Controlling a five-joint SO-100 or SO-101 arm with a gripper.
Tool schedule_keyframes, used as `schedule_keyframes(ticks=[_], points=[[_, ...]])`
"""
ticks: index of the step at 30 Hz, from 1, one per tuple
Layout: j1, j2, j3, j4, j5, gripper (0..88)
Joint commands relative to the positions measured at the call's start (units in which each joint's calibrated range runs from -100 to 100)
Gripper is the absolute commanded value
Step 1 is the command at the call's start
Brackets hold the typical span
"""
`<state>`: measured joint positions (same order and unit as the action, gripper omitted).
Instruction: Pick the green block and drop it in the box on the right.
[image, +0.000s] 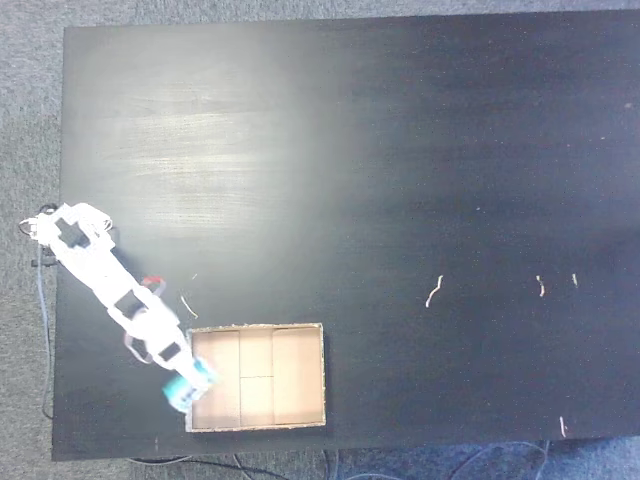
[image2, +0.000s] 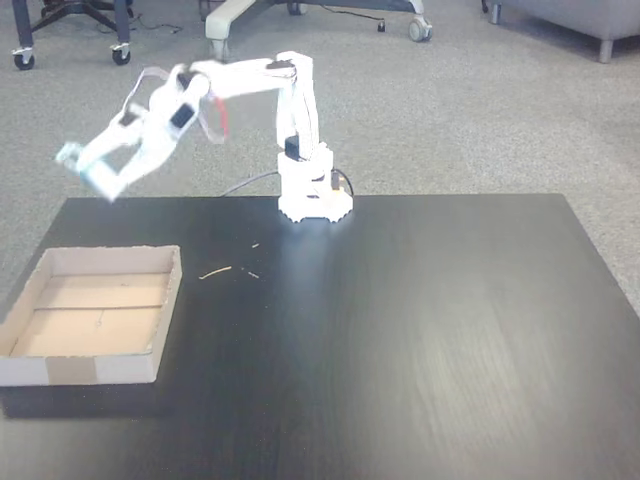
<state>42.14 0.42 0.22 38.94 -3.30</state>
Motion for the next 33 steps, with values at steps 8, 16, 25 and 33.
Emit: schedule_keyframes(ticks=[8, 16, 25, 33], points=[[-5.90, 31.17, -21.35, -11.45, 3.27, 18.5], [-6.89, 20.41, -7.38, -10.04, 2.30, 67.6], [-39.08, -70.70, 68.41, -12.93, 2.64, 0.1], [-48.73, -97.96, 99.60, -2.78, 6.01, 0.1]])
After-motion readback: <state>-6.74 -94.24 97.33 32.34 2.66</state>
